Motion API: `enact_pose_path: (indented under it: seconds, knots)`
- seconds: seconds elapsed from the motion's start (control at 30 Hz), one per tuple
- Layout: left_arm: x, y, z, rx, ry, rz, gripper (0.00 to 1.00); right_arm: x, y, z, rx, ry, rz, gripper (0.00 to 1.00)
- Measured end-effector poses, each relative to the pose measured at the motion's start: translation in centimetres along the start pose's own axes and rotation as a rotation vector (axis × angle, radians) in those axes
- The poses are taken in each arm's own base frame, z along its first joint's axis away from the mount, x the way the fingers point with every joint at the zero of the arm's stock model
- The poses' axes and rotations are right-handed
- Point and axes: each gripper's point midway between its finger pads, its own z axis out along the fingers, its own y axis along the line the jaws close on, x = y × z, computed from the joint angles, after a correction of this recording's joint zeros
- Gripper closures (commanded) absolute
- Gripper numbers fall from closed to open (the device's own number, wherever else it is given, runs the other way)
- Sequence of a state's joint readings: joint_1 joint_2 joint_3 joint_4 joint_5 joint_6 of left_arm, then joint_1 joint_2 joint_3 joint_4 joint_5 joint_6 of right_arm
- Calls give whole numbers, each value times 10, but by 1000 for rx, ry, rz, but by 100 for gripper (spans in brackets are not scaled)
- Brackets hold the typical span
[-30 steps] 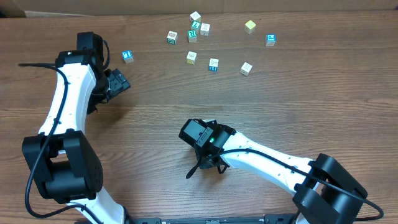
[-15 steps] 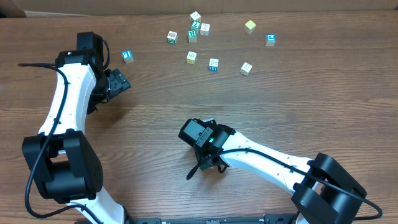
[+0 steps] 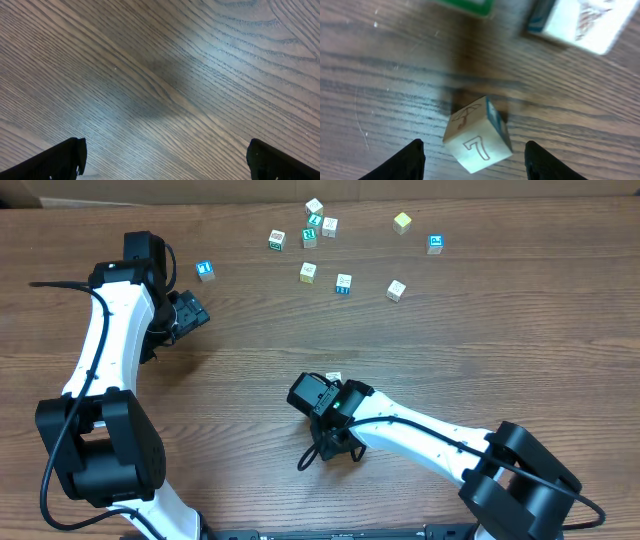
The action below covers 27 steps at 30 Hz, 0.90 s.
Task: Form a circle
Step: 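Open the right gripper to release the '7' block, then raise the right gripper away from the '7' block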
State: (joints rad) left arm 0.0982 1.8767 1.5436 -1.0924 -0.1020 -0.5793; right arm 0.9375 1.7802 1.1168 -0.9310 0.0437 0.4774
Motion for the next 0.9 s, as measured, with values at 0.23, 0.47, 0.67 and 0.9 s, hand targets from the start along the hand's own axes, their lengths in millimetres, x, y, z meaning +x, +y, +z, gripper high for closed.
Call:
enact_pose_path:
  seconds: [0.23, 0.47, 0.67, 0.9]
  knots:
    - [0, 0, 0, 0, 0, 0, 0, 3, 2, 10, -8, 23, -50, 59]
    - [0, 0, 0, 0, 0, 0, 0, 4, 0, 10, 1, 26, -36, 65]
    - [0, 0, 0, 0, 0, 0, 0, 4, 0, 10, 4, 25, -17, 64]
    - [0, 0, 0, 0, 0, 0, 0, 6, -6, 10, 15, 42, 24, 64]
